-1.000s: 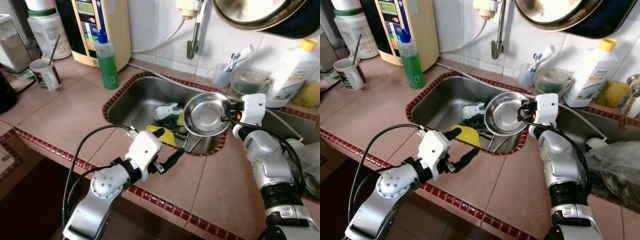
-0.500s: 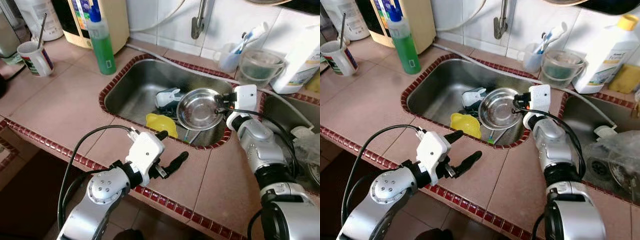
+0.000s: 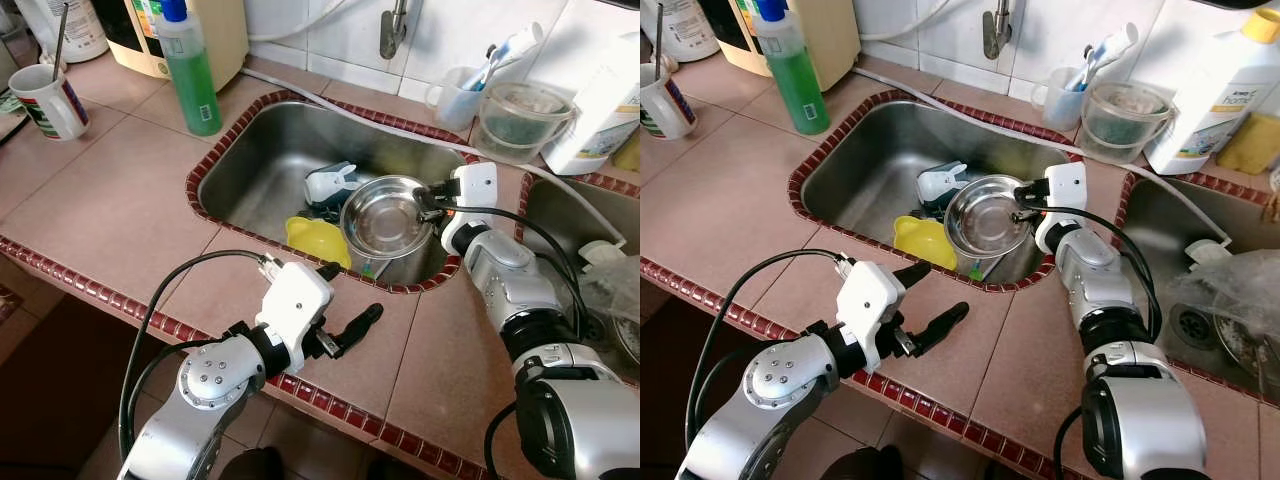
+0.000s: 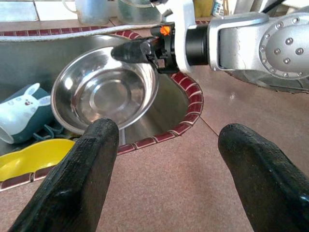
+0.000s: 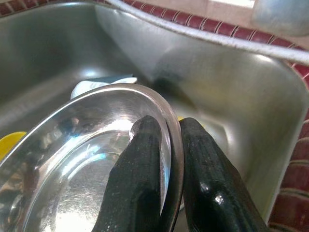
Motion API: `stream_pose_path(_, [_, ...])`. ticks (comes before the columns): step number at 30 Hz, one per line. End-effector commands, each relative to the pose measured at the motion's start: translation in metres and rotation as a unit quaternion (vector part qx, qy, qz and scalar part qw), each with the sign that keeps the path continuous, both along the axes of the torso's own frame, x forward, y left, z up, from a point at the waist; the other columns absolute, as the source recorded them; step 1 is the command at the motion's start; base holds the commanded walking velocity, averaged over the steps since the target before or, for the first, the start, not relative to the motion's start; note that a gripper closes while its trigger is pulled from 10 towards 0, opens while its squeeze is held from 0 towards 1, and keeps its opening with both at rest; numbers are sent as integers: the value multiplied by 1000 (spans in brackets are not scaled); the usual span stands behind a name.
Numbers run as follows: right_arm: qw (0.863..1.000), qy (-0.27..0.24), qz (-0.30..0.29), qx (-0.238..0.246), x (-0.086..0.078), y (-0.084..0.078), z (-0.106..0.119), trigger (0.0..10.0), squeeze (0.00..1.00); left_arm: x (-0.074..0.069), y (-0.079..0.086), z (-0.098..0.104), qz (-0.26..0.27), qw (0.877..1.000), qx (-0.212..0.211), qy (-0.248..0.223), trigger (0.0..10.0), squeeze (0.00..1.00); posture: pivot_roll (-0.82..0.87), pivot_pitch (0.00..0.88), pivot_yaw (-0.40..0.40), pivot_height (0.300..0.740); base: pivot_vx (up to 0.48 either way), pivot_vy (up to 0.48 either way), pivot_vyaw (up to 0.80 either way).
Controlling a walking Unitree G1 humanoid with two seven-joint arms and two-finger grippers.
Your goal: Kitchen organization
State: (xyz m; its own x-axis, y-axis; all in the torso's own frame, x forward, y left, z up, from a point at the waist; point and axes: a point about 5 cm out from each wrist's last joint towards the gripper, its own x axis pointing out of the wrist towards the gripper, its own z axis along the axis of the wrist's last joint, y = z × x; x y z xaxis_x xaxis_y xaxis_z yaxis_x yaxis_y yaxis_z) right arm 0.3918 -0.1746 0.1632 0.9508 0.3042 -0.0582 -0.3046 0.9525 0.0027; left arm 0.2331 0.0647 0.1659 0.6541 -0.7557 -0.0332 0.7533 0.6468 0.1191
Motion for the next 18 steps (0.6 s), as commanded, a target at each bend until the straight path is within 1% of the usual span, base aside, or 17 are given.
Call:
stream_pose_path(1, [1000,-9,7,9,2,3,5,10000,1000,-2,-2,6,-5,1000,-6,-7,10000,0,61,246,-27,740,0,0,0])
stream_pose_path(12, [1000,-13,13,19,5,3,9,10000,1000,1,-1,7,-2,1000,-5,-9,10000,0,62,236,-30,740,0,0,0])
stream_pose_path(18, [999,-24,13,20,6,1,14,10000,1000,5,0,8,4,1000,-7,-12,10000,0,61,224,-31,740,0,0,0])
